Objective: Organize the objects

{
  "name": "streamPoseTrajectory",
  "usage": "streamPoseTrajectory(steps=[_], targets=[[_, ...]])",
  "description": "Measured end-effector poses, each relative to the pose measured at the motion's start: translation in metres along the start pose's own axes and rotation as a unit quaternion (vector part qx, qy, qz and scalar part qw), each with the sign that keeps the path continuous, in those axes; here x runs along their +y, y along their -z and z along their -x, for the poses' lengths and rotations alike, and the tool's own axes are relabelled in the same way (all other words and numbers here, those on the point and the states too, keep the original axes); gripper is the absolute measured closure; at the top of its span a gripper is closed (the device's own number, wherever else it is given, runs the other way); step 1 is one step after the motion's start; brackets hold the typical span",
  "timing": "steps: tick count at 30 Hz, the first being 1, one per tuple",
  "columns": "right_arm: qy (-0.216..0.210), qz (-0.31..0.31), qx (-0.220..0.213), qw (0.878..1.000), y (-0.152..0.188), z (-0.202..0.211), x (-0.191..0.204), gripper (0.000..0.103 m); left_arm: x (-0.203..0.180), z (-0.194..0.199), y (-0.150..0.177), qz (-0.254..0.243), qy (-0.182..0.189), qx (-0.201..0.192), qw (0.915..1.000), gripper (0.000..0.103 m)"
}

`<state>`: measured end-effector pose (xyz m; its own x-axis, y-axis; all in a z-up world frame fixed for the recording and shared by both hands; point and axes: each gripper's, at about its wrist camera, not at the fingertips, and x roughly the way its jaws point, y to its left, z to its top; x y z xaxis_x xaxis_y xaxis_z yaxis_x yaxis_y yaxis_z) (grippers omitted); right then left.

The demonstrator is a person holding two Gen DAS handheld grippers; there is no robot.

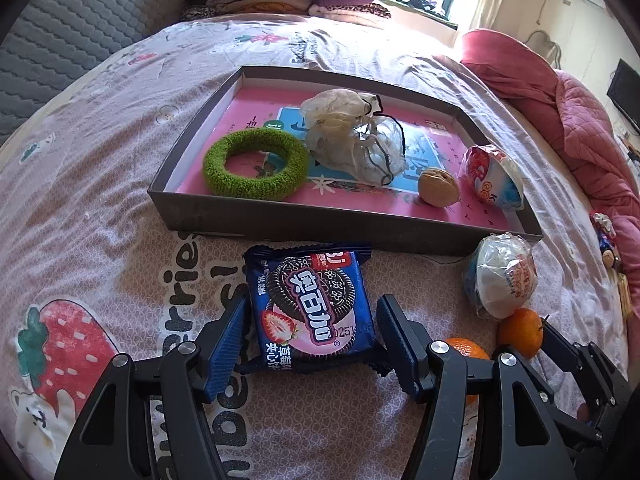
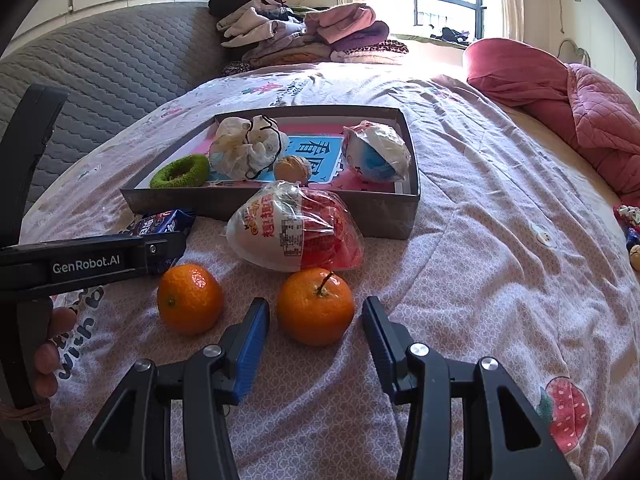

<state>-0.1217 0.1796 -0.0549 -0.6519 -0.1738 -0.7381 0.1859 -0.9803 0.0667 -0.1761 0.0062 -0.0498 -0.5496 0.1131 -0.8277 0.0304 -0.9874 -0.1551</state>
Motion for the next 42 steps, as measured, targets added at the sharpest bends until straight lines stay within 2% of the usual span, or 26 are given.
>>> streamPoseTrajectory(steps=[7,16,28,29,42], targets=[[-0.004,-0.005,0.000,1.000,-0.001,-0.004,-0.001,0.055,0.003,-0.002,0.001,0.004,0.012,-0.005,0.9999,0.037],[-0.011,-0.009,-0.002,1.000,0.000,-0.005,-0.003,0.063,0.006,-0.003,0.001,0.005,0.025,-0.012,0.9996,0.043],[-0.020,-0.010,-0.004,1.000,0.001,-0.005,-0.003,0.063,0.006,0.002,0.005,-0.004,0.029,-0.018,0.9994,0.046],[-0.021,-0.010,-0.004,1.000,0.001,-0.004,-0.003,0.063,0.007,0.002,0.006,-0.005,0.027,-0.019,0.9994,0.050],[-0.027,-0.007,-0.007,1.000,0.002,-0.001,-0.002,0.064,0.005,0.009,0.012,-0.017,0.025,-0.023,0.9993,0.050]])
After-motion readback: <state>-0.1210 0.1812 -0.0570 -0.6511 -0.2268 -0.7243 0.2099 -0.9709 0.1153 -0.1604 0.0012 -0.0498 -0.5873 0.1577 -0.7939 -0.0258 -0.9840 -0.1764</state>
